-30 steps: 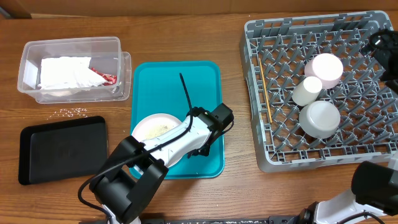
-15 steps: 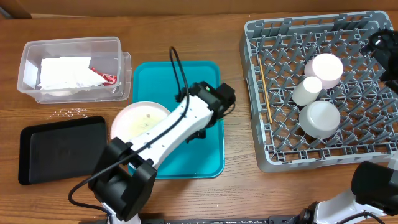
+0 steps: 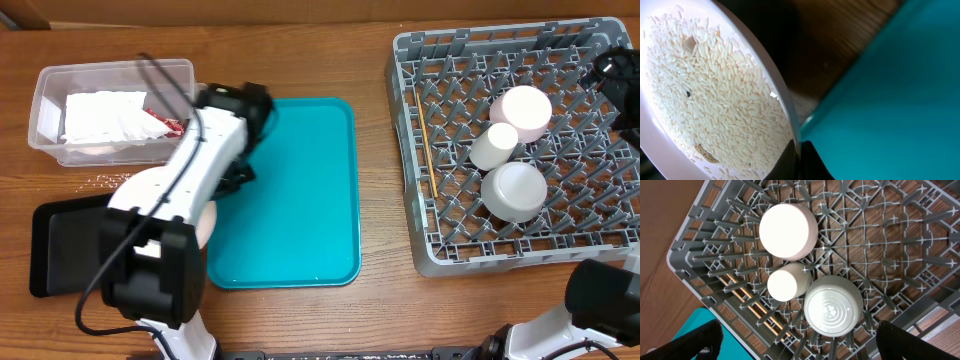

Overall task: Sort waste into correct bins and load items into the dishwasher
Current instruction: 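Lift the rice plate and carry it left over the black tray, then tilt the plate with the left gripper to dump rice onto the black tray, then carry the empty plate back and set it on the teal tray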

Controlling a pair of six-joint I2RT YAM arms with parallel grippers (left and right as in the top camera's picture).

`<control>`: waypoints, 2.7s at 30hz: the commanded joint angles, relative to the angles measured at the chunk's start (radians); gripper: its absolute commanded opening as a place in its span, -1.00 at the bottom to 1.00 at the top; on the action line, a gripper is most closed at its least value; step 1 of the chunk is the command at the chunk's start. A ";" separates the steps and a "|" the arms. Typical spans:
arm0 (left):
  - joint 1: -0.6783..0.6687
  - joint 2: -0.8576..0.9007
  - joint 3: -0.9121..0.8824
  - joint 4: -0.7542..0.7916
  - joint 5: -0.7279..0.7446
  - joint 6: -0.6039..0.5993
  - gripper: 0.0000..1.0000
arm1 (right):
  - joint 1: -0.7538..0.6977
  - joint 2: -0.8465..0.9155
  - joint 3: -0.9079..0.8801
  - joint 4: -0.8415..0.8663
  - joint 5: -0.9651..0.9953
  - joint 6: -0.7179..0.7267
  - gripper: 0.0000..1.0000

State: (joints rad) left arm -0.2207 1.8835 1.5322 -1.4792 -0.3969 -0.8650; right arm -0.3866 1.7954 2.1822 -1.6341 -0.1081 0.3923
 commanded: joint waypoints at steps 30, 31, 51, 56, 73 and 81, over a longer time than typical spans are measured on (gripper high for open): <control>0.693 -0.106 0.026 0.182 0.786 0.498 -0.92 | -0.006 -0.004 0.003 0.005 -0.006 0.005 1.00; 0.712 -0.106 0.026 0.183 0.823 0.514 -0.92 | -0.006 -0.004 0.003 0.005 -0.006 0.005 1.00; 1.047 -0.106 0.026 0.130 1.312 0.734 -0.92 | -0.006 -0.004 0.003 0.005 -0.006 0.005 0.99; 1.107 -0.105 0.023 0.117 1.361 0.740 -0.92 | -0.006 -0.004 0.003 0.005 -0.006 0.005 1.00; 1.211 -0.105 0.019 0.179 1.509 0.806 -0.92 | -0.006 -0.004 0.003 0.005 -0.006 0.005 1.00; 1.276 -0.103 0.019 0.249 1.509 0.723 -0.91 | -0.006 -0.004 0.003 0.005 -0.006 0.005 1.00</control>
State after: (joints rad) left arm 1.0447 1.8084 1.5326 -1.2366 1.0752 -0.1337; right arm -0.3866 1.7954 2.1822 -1.6341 -0.1081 0.3923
